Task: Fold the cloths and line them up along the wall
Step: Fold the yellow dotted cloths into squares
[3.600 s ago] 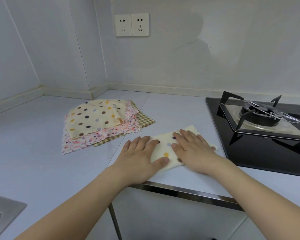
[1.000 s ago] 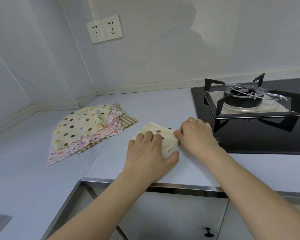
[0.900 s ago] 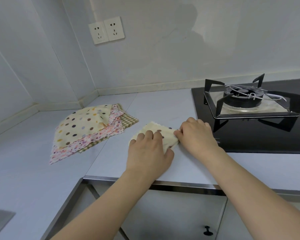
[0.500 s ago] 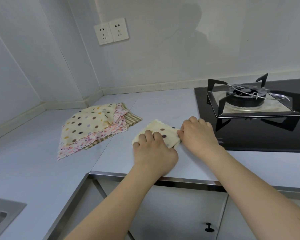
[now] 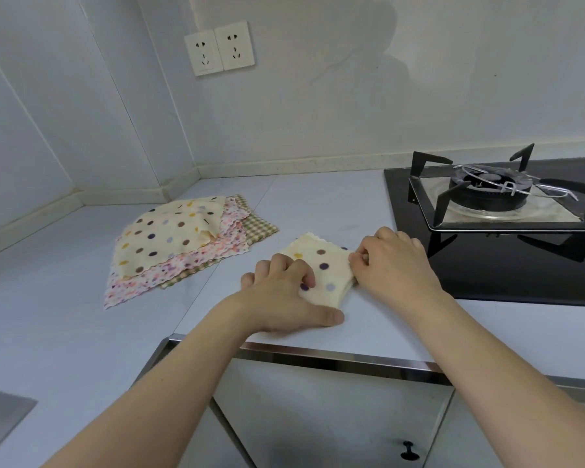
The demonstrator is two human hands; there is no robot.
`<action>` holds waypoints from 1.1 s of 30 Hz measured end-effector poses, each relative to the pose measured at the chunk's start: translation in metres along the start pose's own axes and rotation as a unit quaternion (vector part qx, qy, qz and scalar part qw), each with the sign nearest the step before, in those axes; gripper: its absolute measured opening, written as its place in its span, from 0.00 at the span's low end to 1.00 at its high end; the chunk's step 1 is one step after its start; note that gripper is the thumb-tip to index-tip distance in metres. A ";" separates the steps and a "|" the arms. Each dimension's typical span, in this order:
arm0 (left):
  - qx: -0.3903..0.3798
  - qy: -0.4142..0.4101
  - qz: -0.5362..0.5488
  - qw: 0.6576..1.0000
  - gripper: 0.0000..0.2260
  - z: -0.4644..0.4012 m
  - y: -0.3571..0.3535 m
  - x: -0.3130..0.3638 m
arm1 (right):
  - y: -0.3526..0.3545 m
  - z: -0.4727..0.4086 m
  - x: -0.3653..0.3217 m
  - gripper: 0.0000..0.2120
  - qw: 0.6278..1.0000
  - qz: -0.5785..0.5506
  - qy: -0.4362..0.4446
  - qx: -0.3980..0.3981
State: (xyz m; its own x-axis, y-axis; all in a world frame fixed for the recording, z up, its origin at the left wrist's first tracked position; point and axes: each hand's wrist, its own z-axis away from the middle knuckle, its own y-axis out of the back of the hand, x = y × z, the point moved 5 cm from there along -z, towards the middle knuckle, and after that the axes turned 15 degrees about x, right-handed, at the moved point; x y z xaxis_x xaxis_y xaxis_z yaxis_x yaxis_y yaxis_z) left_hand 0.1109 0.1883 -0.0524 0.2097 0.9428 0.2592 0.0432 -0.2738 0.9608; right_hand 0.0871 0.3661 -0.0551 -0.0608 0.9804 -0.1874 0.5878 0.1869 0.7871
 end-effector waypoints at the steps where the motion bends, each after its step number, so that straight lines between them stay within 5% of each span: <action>1: -0.027 0.002 0.006 1.000 0.23 -0.003 0.002 -0.002 | 0.001 0.001 -0.001 0.14 1.000 0.001 -0.002 -0.003; 3: -0.042 0.054 0.127 0.990 0.19 -0.009 0.007 -0.009 | 0.003 0.003 -0.003 0.12 1.000 -0.005 -0.005 -0.011; 5: 0.031 0.137 0.280 0.950 0.13 -0.020 0.010 -0.022 | 0.004 0.003 -0.004 0.10 0.999 -0.023 -0.018 -0.029; 8: 0.146 0.152 0.187 0.959 0.13 -0.028 0.013 -0.036 | 0.004 0.000 -0.003 0.07 0.995 -0.044 -0.042 -0.080; 12: 0.047 0.116 0.072 0.990 0.27 -0.038 0.006 -0.030 | 0.008 0.003 -0.014 0.04 0.955 -0.249 -0.115 -0.113; 14: -0.010 0.118 0.154 0.981 0.30 -0.035 0.010 -0.024 | 0.018 0.003 -0.020 0.12 0.925 -0.344 -0.132 -0.092; 18: -0.043 0.107 0.453 0.884 0.25 -0.023 0.024 -0.006 | 0.048 -0.004 -0.030 0.19 0.871 -0.472 -0.125 -0.052; 22: -0.002 0.116 0.599 0.792 0.24 -0.022 0.032 0.004 | 0.079 -0.015 -0.027 0.24 0.834 -0.536 -0.129 0.008; 26: 0.120 0.103 0.633 0.757 0.09 -0.025 0.049 0.018 | 0.087 -0.025 -0.014 0.22 0.733 -0.610 -0.296 0.059; 28: 0.161 0.092 0.619 0.763 0.05 -0.033 0.056 0.026 | 0.069 -0.029 -0.008 0.15 0.704 -0.588 -0.398 -0.007; 31: 0.210 0.066 0.554 0.803 0.04 -0.057 0.063 0.029 | 0.039 -0.038 -0.007 0.18 0.746 -0.494 -0.428 -0.126; 33: 0.245 0.051 0.495 0.832 0.07 -0.081 0.061 0.024 | 0.020 -0.056 -0.003 0.19 0.798 -0.435 -0.405 -0.102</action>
State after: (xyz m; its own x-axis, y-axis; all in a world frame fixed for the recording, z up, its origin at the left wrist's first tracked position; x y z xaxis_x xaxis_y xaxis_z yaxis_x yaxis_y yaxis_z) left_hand 0.0397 0.2099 0.0207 0.2961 0.2131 0.9311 0.2976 -0.9469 0.1221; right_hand 0.0538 0.3699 -0.0056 0.2150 0.1287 -0.9681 0.4588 0.8618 0.2164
